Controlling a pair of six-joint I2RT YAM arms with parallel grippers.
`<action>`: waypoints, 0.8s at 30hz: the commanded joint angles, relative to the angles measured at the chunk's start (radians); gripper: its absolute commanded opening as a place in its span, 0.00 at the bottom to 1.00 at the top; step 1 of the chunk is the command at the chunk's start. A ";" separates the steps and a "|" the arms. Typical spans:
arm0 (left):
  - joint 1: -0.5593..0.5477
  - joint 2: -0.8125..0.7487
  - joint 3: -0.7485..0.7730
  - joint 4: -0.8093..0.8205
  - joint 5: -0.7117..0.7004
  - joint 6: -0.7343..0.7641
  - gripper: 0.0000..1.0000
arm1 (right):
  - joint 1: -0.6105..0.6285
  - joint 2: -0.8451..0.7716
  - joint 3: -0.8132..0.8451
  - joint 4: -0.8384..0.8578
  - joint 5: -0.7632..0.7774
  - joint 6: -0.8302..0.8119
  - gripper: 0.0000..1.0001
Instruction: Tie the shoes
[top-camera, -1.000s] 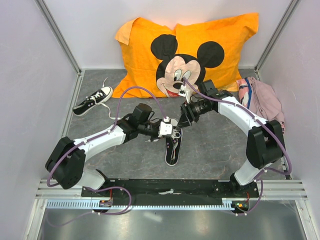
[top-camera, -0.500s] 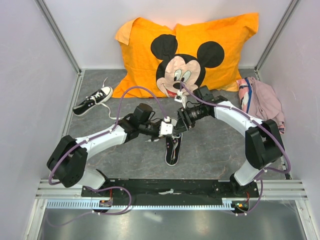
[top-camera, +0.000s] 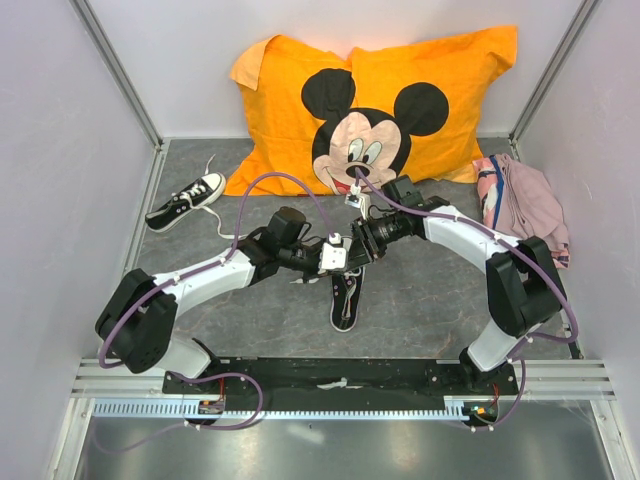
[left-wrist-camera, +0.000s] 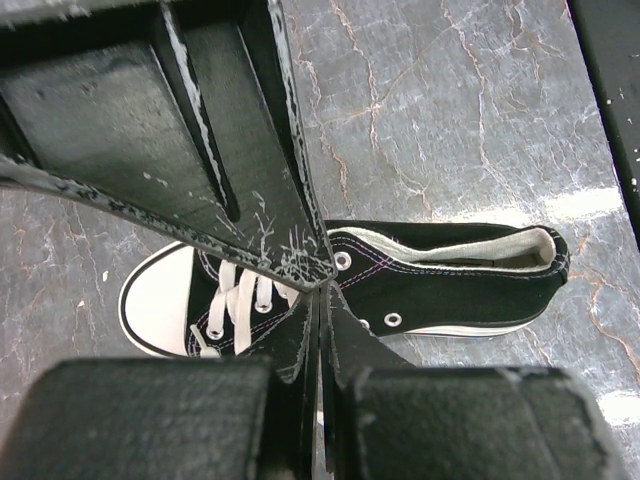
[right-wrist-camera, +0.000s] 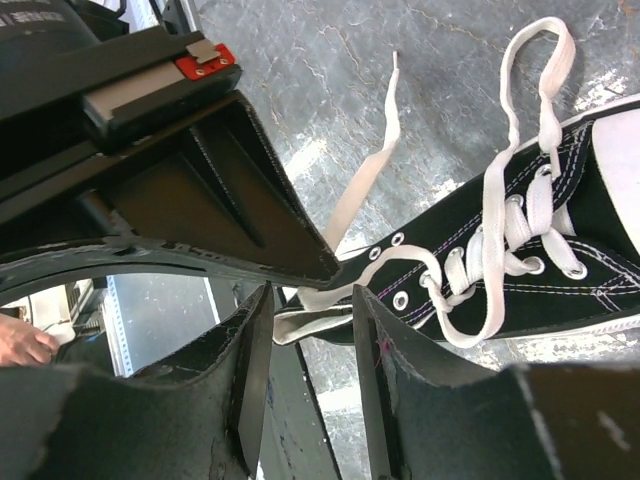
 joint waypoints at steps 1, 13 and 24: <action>0.004 0.012 0.039 0.050 0.048 -0.017 0.02 | 0.008 0.006 -0.013 0.043 0.010 0.009 0.45; 0.005 0.003 0.041 0.039 0.030 -0.020 0.08 | 0.011 -0.014 -0.032 0.045 0.050 -0.002 0.00; 0.300 0.049 0.150 -0.228 0.092 0.062 0.57 | 0.007 -0.044 -0.039 0.043 0.087 0.007 0.00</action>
